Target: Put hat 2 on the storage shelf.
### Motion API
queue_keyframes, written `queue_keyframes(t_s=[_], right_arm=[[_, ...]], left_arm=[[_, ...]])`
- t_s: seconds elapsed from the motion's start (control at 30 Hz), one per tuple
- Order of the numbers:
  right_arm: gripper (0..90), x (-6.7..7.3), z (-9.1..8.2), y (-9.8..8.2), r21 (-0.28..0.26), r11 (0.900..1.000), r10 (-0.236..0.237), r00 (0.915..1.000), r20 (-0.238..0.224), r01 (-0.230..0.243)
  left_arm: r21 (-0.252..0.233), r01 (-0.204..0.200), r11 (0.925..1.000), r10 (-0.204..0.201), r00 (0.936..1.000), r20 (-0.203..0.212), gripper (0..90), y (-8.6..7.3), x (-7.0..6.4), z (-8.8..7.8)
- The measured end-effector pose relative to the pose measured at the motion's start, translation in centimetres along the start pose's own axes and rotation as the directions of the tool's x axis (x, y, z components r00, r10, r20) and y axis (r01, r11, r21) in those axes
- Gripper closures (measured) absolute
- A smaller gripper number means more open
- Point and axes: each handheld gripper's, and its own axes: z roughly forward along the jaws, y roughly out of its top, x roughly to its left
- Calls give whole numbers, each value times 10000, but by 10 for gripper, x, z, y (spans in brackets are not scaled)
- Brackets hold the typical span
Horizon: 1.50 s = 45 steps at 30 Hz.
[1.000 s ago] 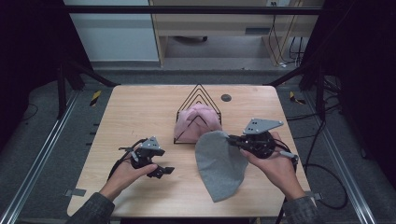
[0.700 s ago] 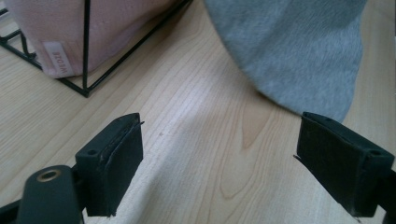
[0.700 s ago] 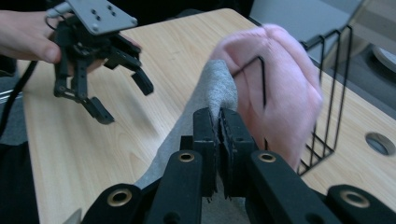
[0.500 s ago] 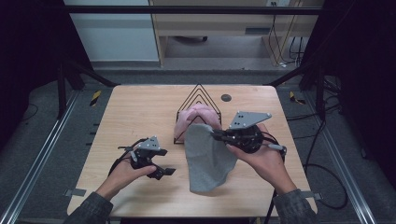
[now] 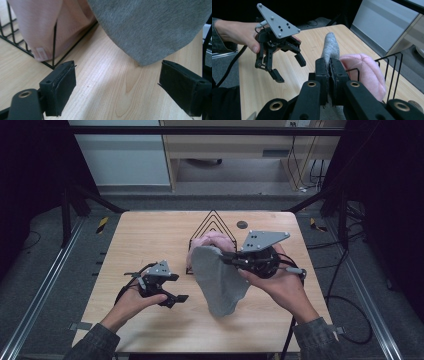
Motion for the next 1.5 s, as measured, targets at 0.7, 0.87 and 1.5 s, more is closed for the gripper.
queue_keyframes(t_s=[0.7, 0.87, 1.5], right_arm=[[861, 4, -9, 39, -245, 9986, -473, 9988, -99, 470], [861, 5, -2, 37, -308, 9990, -337, 9991, -261, 329], [861, -10, 1, 4, 1, 9980, 636, 9978, 164, -636]], left_arm=[[-764, -46, 9971, 65, 9997, 242, 141, 33, 5, -19], [-727, -135, 9973, 158, 9994, 310, 154, 36, 5, -14], [-533, -518, 9972, 539, 9978, 394, 874, 47, -4, 21]])
